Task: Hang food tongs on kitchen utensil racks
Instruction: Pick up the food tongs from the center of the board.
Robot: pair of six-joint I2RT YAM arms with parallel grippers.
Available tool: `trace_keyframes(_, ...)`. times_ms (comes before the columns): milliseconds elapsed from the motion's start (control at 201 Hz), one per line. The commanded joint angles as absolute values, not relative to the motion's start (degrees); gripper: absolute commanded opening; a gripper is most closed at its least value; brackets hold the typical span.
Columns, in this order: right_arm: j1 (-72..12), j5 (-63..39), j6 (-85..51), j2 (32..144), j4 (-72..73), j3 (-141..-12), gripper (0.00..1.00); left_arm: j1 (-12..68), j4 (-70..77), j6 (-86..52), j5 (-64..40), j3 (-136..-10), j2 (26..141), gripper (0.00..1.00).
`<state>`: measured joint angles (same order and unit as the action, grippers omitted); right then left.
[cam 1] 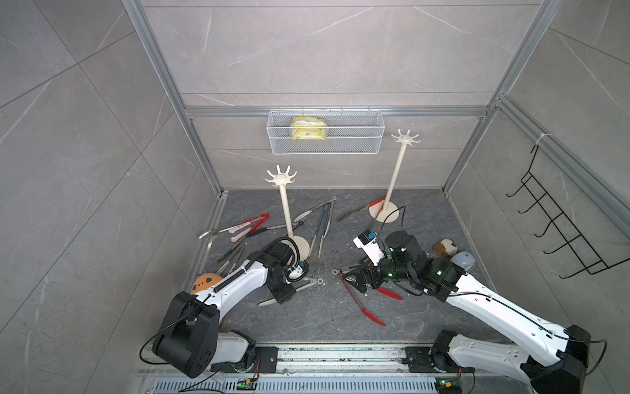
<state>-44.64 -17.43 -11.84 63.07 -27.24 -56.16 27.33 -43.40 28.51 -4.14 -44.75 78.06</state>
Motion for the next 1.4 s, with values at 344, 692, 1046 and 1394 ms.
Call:
trace_keyframes(344,-44.47,-19.32,-12.84,63.85,-27.16,-57.18,1.00,26.45,-37.58,29.48,-5.99,-43.06,81.36,0.46)
trace_keyframes(692,-44.44,-19.17,-12.13,64.34,-27.96,-58.35,0.99,26.44,-35.81,27.85,-6.55,-43.80,83.58,0.29)
trace_keyframes(1046,-44.37,-18.99,-11.87,64.51,-27.86,-58.53,0.99,26.42,-34.13,26.92,-5.71,-42.88,82.22,0.16)
trace_keyframes(1394,-44.30,-17.62,-11.52,65.56,-27.96,-59.41,0.99,26.43,-36.09,26.94,-7.39,-42.74,74.99,0.06)
